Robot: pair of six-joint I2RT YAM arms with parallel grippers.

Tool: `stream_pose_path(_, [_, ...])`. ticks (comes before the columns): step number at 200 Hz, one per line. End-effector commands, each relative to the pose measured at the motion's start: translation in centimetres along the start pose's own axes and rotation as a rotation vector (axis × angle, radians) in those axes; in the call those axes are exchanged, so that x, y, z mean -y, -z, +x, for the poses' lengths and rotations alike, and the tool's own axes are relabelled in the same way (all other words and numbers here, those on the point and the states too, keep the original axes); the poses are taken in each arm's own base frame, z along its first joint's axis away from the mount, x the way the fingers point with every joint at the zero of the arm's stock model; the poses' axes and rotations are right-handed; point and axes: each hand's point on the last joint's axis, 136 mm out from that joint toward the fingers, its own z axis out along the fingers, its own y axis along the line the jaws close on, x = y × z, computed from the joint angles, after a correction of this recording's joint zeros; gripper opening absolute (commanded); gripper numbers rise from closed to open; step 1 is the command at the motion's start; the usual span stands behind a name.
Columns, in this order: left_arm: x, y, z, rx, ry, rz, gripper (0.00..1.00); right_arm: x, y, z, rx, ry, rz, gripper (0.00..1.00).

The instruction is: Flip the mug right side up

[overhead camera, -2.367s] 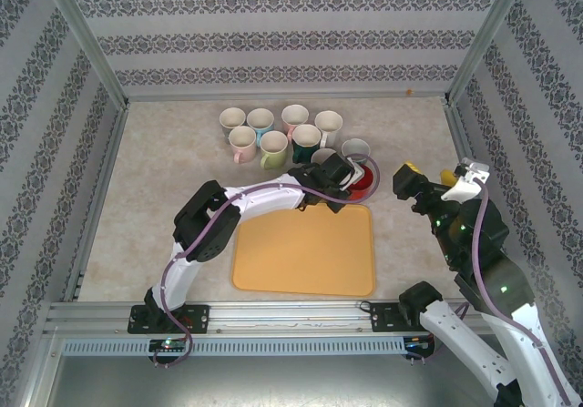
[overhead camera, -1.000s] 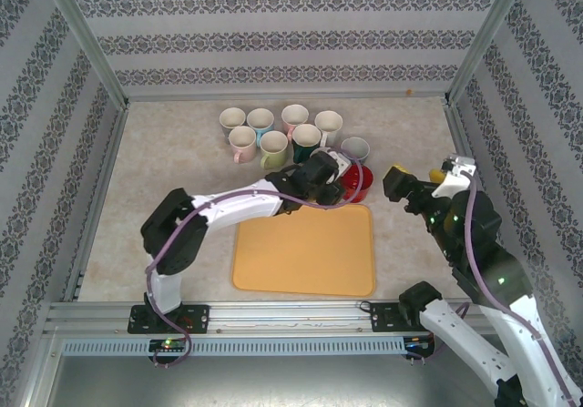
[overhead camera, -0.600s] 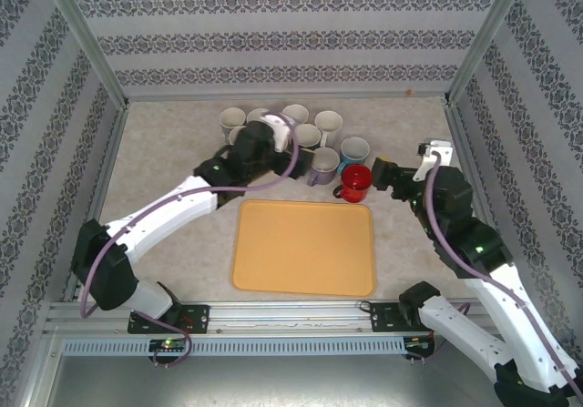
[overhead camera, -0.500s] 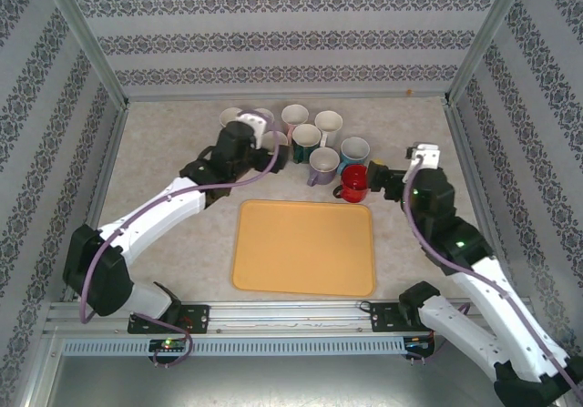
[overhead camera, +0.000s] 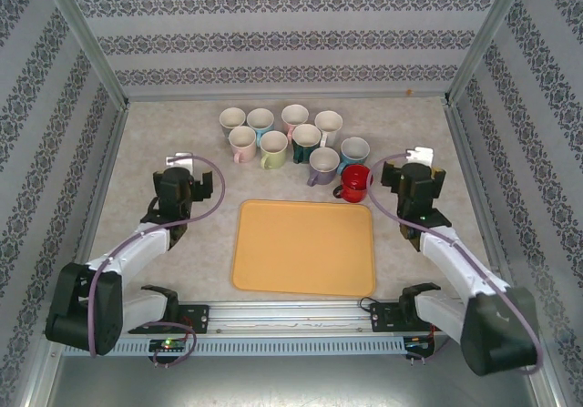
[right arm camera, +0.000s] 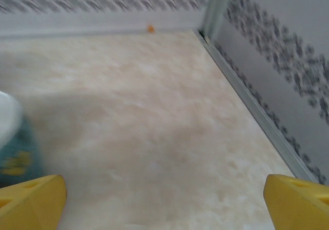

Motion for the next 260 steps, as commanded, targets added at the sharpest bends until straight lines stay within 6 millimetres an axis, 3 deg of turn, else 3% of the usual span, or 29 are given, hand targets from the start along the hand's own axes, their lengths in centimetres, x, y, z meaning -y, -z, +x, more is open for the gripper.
stream_pose_path(1, [-3.1,-0.5,0.6,0.049,0.022,-0.117,1.0,0.4,-1.4,0.8,0.064,-0.035,-0.004,0.98])
stream_pose_path(24, [-3.5,-1.6,2.1,0.03,0.067,-0.101,1.0,0.6,-2.3,2.6,0.076,-0.06,-0.017,0.98])
stream_pose_path(53, [-3.4,-2.7,0.3,0.159,0.136,-0.082,1.0,-0.4,-3.0,2.1,0.093,-0.072,-0.073,0.98])
stream_pose_path(77, [-2.7,-3.5,0.8,0.233,0.153,-0.04,1.0,-1.1,-3.1,1.7,0.152,-0.088,-0.123,0.98])
stream_pose_path(90, [-1.3,-4.0,1.8,0.183,0.123,0.036,1.0,-1.5,-3.3,2.1,0.18,-0.085,-0.147,0.98])
stream_pose_path(103, [-1.8,-4.4,1.6,0.245,0.138,0.005,1.0,-1.9,-3.3,2.5,0.222,-0.088,-0.173,0.98])
stream_pose_path(114, [-1.8,-4.7,2.4,0.162,0.144,0.009,1.0,-2.0,-3.8,3.2,0.19,-0.078,-0.158,0.98])
stream_pose_path(128, [-1.2,-5.8,1.8,0.155,0.111,0.024,1.0,-1.5,-4.6,3.0,0.209,-0.106,-0.124,0.98])
stream_pose_path(142, [-1.0,-5.8,2.1,0.119,0.111,0.03,1.0,-2.3,-5.4,3.5,0.112,-0.066,-0.148,0.98])
stream_pose_path(152, [-1.1,-5.8,1.9,0.145,0.107,0.026,1.0,-2.9,-5.7,2.7,0.125,-0.041,-0.139,0.98])
stream_pose_path(260, [-1.0,-5.9,1.9,0.131,0.107,0.029,1.0,-3.1,-5.7,2.6,0.124,-0.033,-0.145,0.98])
